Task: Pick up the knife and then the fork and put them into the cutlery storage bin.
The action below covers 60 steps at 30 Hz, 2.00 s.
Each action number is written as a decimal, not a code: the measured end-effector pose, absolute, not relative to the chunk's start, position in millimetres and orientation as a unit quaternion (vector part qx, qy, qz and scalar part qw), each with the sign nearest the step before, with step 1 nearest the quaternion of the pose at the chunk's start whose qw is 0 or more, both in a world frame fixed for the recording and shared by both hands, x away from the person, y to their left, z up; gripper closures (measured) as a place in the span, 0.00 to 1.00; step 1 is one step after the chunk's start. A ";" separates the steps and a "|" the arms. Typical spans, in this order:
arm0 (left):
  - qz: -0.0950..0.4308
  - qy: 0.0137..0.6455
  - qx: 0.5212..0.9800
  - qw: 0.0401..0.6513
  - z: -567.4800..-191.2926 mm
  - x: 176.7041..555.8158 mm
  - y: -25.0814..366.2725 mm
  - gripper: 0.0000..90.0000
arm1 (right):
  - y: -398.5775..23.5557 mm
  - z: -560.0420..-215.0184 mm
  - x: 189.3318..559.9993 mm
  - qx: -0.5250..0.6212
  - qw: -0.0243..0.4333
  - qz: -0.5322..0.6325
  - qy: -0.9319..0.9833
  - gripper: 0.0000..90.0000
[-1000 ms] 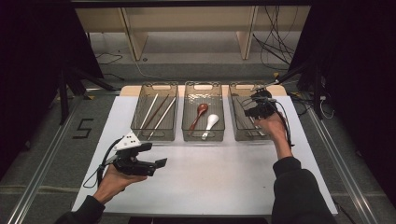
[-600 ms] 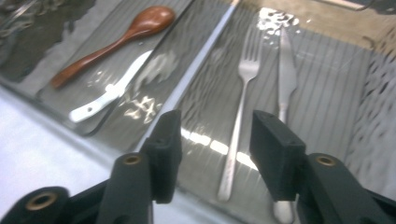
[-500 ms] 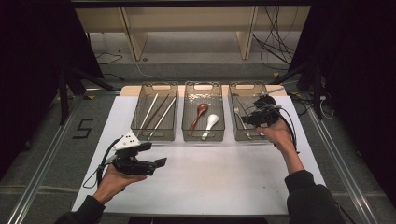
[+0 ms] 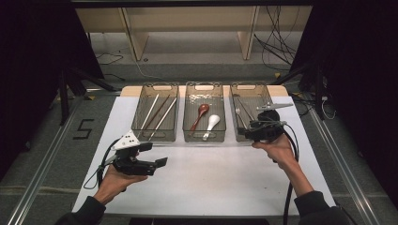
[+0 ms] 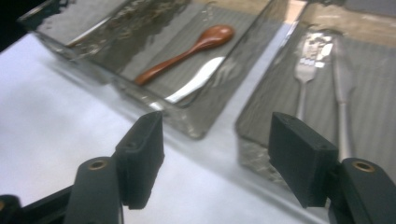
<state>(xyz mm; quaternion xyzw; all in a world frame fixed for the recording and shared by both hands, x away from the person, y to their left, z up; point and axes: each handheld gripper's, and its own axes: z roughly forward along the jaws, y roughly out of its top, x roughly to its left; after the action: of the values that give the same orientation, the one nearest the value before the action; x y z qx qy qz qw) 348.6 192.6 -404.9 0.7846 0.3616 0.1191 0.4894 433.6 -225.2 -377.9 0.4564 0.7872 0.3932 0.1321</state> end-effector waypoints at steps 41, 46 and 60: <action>0.096 0.341 0.787 0.505 -408.5 339.7 190.3 0.13 | -222.5 -406.5 345.5 0.402 0.132 0.468 0.776 0.23; 0.097 0.341 0.788 0.502 -409.8 338.6 190.8 0.12 | -225.2 -408.3 339.6 0.402 0.137 0.472 0.773 0.23; 0.101 0.342 0.781 0.512 -409.7 333.0 195.9 0.11 | -230.8 -418.3 322.3 0.401 0.148 0.476 0.769 0.23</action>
<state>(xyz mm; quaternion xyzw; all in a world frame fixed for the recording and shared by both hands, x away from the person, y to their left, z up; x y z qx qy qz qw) 333.0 195.9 -409.7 0.7811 0.3423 0.1013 0.5123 322.3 -230.8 -418.3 0.4007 0.7686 0.4763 0.1478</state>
